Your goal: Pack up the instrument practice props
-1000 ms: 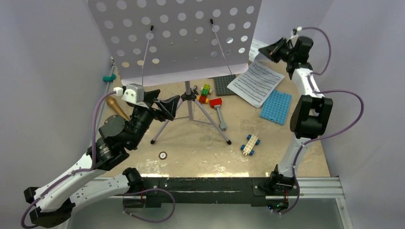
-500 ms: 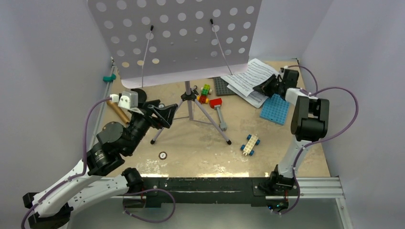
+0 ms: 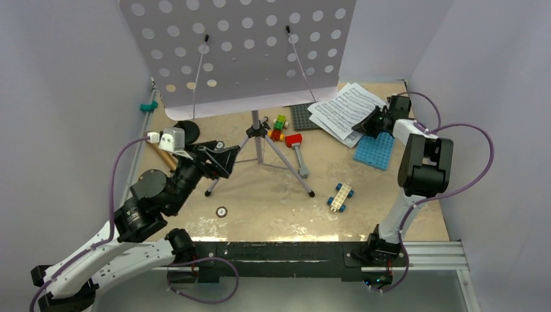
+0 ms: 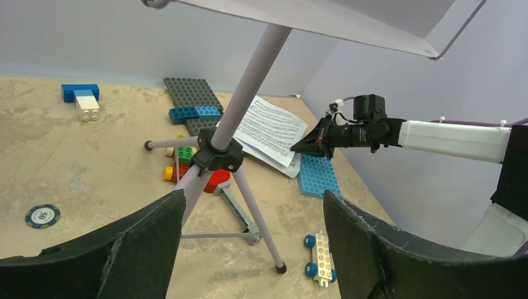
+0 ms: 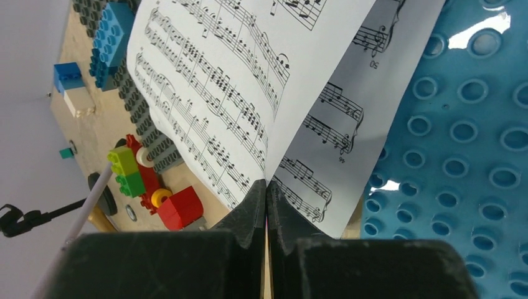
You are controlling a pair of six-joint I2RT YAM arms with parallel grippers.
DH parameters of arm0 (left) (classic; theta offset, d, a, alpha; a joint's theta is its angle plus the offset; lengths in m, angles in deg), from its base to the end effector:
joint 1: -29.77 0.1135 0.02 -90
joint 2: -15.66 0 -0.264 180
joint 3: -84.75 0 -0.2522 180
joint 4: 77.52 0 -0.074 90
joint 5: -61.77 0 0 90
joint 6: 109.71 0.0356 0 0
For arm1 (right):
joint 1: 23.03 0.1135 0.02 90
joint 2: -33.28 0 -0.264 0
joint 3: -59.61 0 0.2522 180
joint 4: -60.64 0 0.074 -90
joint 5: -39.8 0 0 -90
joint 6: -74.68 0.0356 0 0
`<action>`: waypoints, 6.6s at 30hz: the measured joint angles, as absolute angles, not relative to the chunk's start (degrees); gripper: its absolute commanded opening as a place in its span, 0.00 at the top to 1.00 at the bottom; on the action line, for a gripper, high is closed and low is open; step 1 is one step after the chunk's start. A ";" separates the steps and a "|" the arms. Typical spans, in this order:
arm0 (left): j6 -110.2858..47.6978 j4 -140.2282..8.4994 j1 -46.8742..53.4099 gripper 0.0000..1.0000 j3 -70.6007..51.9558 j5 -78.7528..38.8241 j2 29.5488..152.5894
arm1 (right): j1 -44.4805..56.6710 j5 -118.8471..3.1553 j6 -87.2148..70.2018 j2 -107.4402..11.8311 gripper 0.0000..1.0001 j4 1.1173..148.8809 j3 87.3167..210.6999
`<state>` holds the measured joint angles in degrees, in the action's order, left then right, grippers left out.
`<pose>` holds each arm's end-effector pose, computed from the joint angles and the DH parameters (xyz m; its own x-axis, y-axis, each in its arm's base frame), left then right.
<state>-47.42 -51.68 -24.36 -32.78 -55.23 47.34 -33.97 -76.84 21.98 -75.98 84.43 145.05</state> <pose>0.0818 -0.0856 0.3904 -0.1677 -0.4751 -0.8638 0.4281 0.7542 -0.4979 0.4047 -0.0620 0.1827 -0.6539 0.6781 -0.3356 0.3383 0.6588 0.6720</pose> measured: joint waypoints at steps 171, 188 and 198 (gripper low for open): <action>-38.24 -116.25 7.24 1.00 -42.42 -4.54 76.59 | 17.46 -75.44 13.06 -43.21 0.22 73.04 122.74; -37.71 -112.23 7.51 0.45 -47.76 -9.51 67.89 | 26.66 -65.10 13.06 -47.58 0.80 70.68 122.74; -38.35 -108.88 7.57 0.14 -50.05 -12.63 65.57 | 27.91 -61.21 14.90 -47.54 1.00 70.44 122.72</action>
